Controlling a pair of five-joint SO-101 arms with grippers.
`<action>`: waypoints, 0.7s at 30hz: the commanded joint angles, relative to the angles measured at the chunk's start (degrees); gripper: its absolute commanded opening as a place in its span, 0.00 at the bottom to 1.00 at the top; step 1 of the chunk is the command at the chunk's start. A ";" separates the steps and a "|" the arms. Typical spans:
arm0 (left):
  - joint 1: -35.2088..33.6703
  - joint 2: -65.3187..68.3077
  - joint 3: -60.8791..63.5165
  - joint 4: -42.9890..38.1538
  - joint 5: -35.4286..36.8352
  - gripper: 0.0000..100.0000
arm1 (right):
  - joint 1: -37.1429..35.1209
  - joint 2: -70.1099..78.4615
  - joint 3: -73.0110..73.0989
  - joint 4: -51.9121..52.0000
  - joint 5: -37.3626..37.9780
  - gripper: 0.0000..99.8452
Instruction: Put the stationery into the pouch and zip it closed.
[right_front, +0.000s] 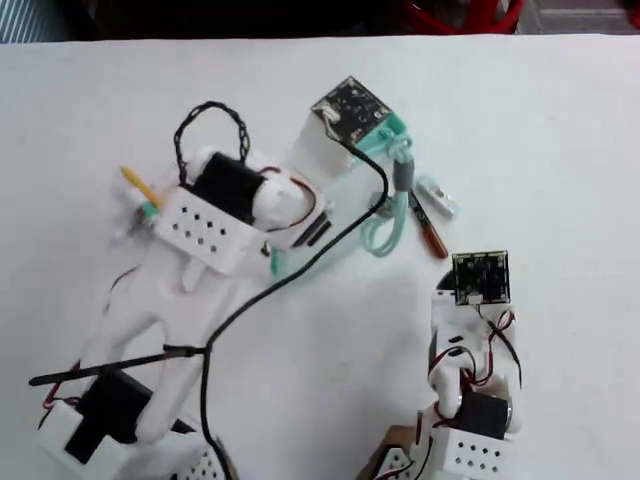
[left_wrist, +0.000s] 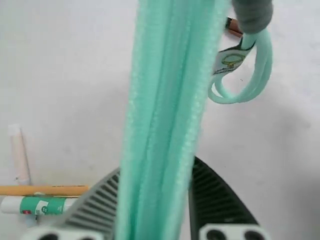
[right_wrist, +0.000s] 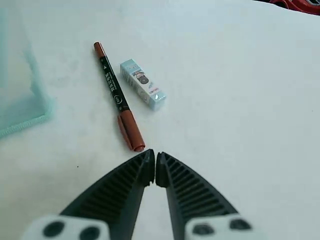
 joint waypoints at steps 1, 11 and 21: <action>-1.27 -5.05 0.79 -2.02 0.26 0.13 | 0.22 -0.40 0.44 -0.22 0.97 0.02; -0.75 -26.68 21.27 -13.27 0.35 0.14 | -1.71 -0.40 -7.65 -4.26 -3.16 0.12; -0.75 -47.60 53.54 -39.12 1.14 0.14 | -11.65 -0.22 -20.84 1.71 -5.45 0.17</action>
